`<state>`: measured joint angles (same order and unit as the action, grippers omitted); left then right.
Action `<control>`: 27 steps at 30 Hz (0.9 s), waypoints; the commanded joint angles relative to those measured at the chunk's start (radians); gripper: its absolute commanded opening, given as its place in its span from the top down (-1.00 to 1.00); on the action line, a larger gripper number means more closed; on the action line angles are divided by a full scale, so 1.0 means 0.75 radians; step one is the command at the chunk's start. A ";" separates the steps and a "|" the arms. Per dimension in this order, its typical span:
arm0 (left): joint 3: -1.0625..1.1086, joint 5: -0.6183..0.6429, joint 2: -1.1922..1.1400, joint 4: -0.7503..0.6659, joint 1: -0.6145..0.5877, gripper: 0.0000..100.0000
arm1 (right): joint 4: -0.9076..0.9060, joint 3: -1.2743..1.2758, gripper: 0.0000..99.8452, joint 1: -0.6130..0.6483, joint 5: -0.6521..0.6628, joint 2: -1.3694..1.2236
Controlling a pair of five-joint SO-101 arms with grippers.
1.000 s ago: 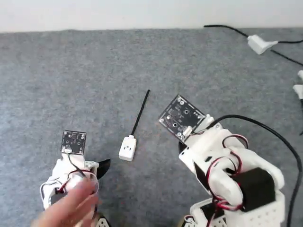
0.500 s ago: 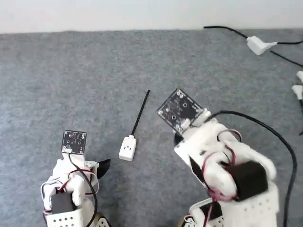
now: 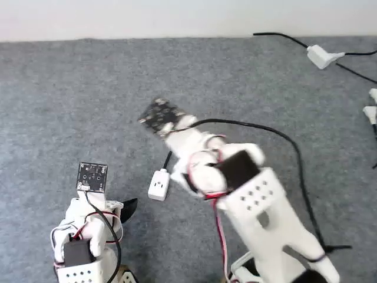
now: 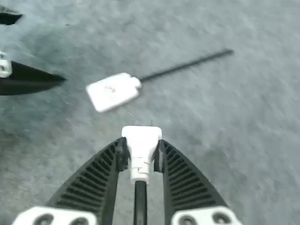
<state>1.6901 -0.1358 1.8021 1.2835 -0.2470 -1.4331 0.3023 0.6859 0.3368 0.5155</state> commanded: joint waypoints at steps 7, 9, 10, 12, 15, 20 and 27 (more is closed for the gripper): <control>-0.009 0.006 0.023 -0.029 0.002 0.26 | -0.021 -0.074 0.98 0.064 0.198 -0.181; -0.009 0.006 0.023 -0.029 0.002 0.26 | -0.060 -0.074 0.98 0.099 0.282 -0.210; -0.009 0.006 0.023 -0.029 0.002 0.26 | -0.079 -0.074 0.98 0.130 0.327 -0.220; -0.009 0.006 0.023 -0.029 0.002 0.26 | -0.114 -0.074 0.98 0.187 0.438 -0.232; -0.009 0.006 0.023 -0.029 0.002 0.26 | -0.171 -0.078 0.98 0.275 0.646 -0.242; -0.009 0.006 0.023 -0.029 0.002 0.26 | -0.298 -0.080 0.98 0.382 0.955 -0.249; -0.009 0.006 0.023 -0.029 0.002 0.26 | -0.398 -0.082 0.98 0.384 1.244 -0.249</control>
<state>1.6901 -0.1358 1.8021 1.2835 -0.2470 -1.7047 0.3023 0.9697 1.2144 0.3268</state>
